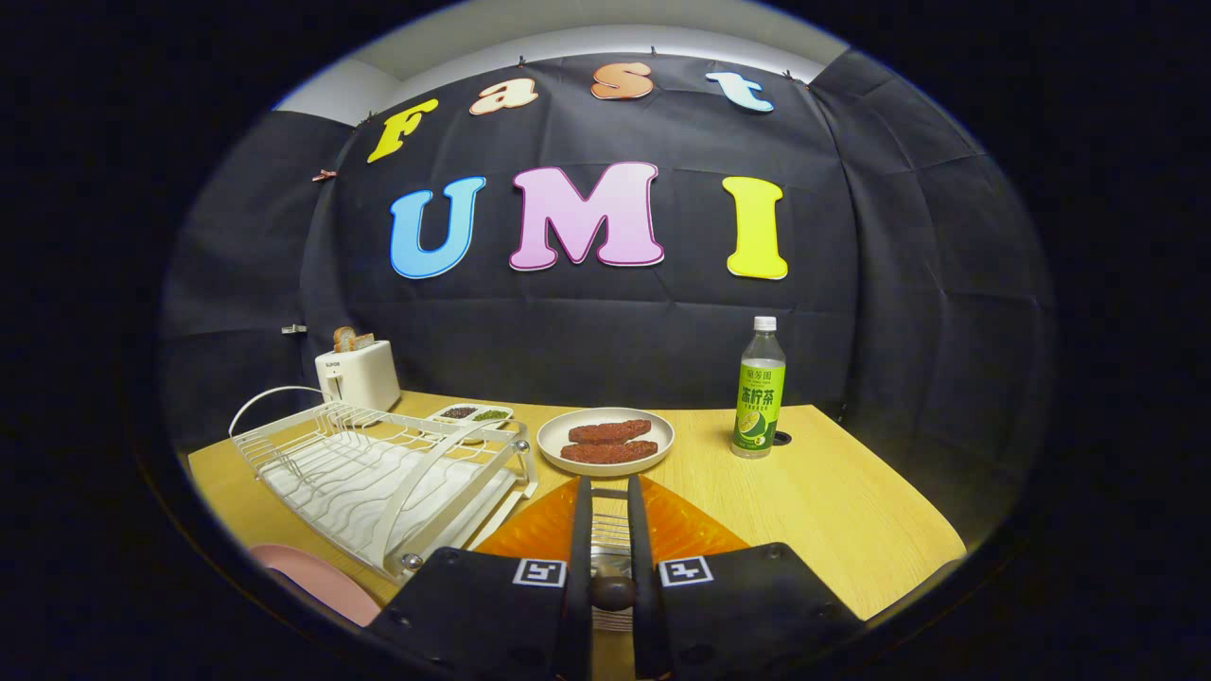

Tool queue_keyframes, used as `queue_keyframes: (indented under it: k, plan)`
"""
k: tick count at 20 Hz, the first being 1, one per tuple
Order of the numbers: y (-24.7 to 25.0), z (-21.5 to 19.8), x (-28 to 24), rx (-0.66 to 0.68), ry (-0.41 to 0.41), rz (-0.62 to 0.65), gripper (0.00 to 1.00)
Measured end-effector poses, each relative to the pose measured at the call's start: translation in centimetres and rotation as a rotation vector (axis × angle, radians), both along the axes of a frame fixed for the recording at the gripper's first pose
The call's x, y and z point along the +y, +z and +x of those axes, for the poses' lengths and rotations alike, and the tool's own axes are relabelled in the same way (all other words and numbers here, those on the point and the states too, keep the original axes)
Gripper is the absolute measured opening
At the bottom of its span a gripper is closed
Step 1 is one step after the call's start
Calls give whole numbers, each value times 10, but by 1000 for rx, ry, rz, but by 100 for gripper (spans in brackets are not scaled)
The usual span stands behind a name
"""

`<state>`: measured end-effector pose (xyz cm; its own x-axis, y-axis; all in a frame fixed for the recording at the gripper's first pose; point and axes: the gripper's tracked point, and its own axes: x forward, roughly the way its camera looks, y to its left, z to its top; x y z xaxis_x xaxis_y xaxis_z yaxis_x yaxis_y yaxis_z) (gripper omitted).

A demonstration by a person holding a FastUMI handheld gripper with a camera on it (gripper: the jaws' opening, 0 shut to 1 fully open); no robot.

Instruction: Take the plate from the dish rack, then take the spoon from the basket and place it into the plate.

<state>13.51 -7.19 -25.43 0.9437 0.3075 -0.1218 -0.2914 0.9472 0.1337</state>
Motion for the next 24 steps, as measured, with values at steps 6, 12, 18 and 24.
queue_keyframes:
  k: [6,12,18,24]
  plan:
    - [44,14,-13,-23,0,-7,20]
    - [104,12,-14,-41,40,-5,20]
    - [145,-47,33,-24,189,39,20]
    - [131,-111,102,6,323,45,20]
